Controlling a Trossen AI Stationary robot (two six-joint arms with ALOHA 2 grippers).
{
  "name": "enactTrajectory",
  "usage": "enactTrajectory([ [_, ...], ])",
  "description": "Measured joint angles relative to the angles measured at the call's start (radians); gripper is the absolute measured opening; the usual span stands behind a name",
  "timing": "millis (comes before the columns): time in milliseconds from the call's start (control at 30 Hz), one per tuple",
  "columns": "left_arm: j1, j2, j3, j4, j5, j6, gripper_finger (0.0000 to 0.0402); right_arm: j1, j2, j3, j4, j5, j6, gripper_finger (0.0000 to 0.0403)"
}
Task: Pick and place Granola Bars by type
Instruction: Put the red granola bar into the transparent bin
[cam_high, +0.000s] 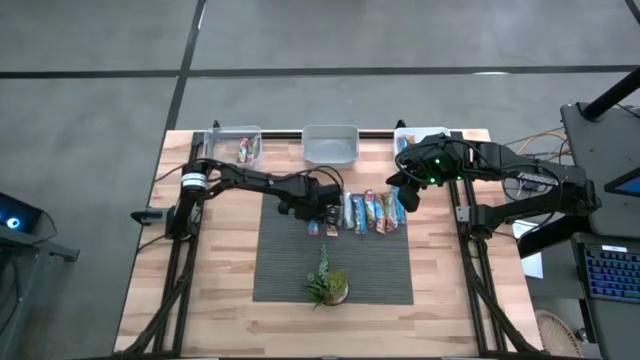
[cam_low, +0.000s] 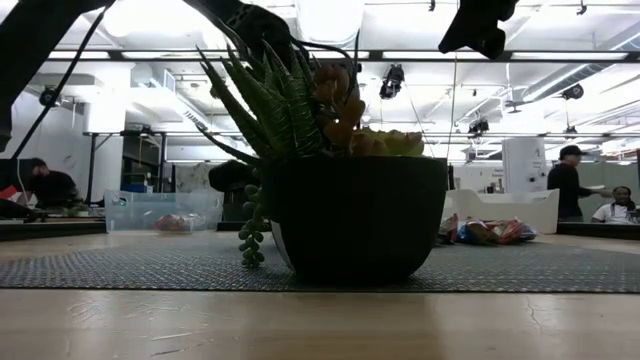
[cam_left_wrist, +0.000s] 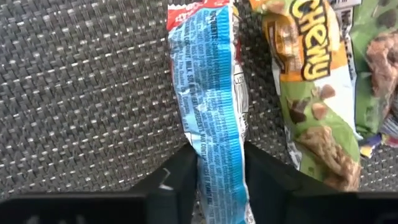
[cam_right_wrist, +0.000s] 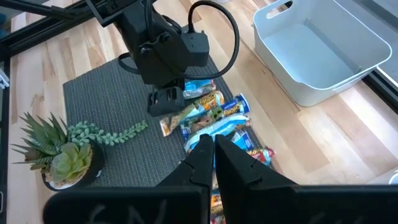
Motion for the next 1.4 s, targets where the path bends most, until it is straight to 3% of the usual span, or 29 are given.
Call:
enactTrajectory([
  [233,0.0,-0.002,0.004,-0.004,0.0,0.017,0.0061,0.0,0.0,0.0,0.0,0.0,-0.005,0.0009],
  [733,0.004,-0.052,0.03,-0.029,0.022,0.053,0.0058,0.0,0.0,0.0,0.0,0.002,-0.008,0.0009],
  [1000,0.022,-0.204,0.045,-0.077,-0.002,0.074,0.0057,-0.002,0.0,0.0,0.005,0.027,-0.008,0.0009],
  [1400,0.047,-0.5,0.044,-0.149,-0.208,0.079,0.0057,-0.002,0.0,0.0,0.01,0.027,-0.008,0.0009],
])
